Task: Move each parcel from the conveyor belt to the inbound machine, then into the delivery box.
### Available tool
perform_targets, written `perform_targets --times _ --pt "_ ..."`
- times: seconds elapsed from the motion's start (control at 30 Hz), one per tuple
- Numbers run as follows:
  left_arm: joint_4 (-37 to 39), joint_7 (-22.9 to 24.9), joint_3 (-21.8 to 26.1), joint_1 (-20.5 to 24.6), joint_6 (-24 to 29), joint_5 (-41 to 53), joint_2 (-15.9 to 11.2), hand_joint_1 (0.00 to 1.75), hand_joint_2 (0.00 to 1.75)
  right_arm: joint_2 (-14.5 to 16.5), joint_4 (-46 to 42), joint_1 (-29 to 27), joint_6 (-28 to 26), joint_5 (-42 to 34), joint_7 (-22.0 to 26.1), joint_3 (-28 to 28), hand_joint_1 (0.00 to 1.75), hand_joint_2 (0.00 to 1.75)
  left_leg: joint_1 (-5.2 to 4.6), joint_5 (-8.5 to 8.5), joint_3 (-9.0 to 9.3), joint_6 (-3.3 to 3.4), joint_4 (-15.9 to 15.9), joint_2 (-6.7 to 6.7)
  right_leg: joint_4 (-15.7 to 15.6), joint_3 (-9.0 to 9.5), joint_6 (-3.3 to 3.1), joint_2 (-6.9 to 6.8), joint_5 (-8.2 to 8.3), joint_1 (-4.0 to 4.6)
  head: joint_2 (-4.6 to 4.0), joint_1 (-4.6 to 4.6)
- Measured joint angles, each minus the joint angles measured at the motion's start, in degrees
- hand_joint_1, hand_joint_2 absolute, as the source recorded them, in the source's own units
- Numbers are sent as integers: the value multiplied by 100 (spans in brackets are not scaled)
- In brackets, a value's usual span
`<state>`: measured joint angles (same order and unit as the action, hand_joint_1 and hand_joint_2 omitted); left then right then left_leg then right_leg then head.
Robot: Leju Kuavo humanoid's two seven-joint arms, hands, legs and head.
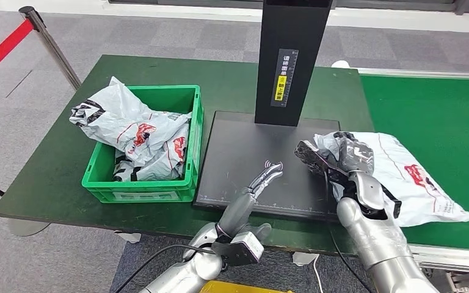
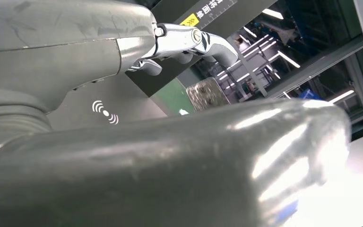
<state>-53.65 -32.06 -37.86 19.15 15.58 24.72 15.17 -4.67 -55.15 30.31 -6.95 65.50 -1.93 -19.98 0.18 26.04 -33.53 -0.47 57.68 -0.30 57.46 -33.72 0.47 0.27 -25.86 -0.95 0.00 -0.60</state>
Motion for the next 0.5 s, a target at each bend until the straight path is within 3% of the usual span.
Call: perform_targets --times 0.23,0.5 --pt "8 -49 -61 16 40 -29 2 0 0 326 475 435 -10 -41 49 -159 175 175 0 -2 0 0 0 -4 0 -1 -1 -4 1 0 0 0" --pt "119 -97 -85 88 202 -43 19 0 0 454 705 707 58 -274 246 -343 175 175 0 -3 -1 0 1 -4 0 -1 -1 -3 1 0 0 0"
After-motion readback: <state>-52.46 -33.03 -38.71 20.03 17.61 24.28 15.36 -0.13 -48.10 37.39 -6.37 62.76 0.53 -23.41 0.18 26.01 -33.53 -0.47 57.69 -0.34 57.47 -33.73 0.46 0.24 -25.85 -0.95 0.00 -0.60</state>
